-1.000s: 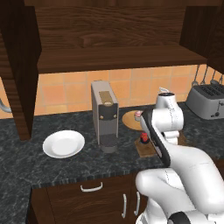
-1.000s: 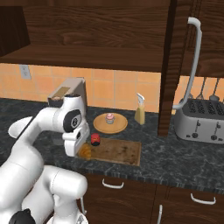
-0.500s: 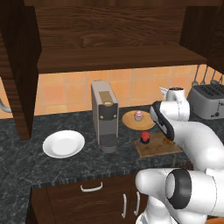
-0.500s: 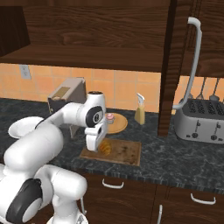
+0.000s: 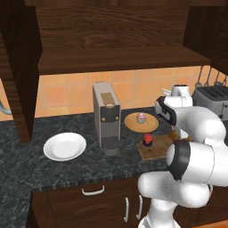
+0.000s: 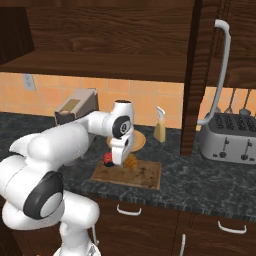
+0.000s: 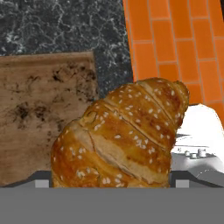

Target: From the different types of pastries on the counter, select a croissant and place it on the cutting board. Then retrieve a jar of jam from the cabinet and place it alongside the croissant on the cutting board.

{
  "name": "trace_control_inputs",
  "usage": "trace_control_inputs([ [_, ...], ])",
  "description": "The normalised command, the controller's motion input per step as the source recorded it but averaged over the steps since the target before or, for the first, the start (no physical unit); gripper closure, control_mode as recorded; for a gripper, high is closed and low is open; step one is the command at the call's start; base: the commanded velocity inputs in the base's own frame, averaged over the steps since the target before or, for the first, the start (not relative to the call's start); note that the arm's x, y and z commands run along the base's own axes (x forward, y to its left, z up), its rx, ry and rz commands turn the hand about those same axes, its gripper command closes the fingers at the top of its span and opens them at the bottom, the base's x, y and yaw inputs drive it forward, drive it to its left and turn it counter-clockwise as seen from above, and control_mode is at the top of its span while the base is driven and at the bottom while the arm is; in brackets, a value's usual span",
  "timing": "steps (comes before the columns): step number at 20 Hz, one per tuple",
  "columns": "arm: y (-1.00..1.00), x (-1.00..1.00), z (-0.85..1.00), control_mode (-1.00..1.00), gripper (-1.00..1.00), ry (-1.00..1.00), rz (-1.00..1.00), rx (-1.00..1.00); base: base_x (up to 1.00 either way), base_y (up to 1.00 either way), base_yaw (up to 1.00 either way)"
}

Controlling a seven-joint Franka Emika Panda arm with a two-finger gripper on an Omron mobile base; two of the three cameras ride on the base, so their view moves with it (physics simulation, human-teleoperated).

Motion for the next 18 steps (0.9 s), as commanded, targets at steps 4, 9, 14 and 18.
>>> trace_control_inputs([
  [4, -0.13, 0.29, -0.22, -1.00, 1.00, 0.00, 0.00, 0.00, 0.00, 0.00, 0.00],
  [9, 0.00, 0.09, -0.35, -1.00, 1.00, 0.00, 0.00, 0.00, 0.00, 0.00, 0.00],
  [14, 0.00, 0.19, -0.36, -1.00, 1.00, 0.00, 0.00, -0.01, 0.00, 0.00, 0.00],
  [18, -0.10, 0.25, -0.37, -1.00, 1.00, 0.00, 0.00, -0.04, 0.00, 0.00, 0.00],
])
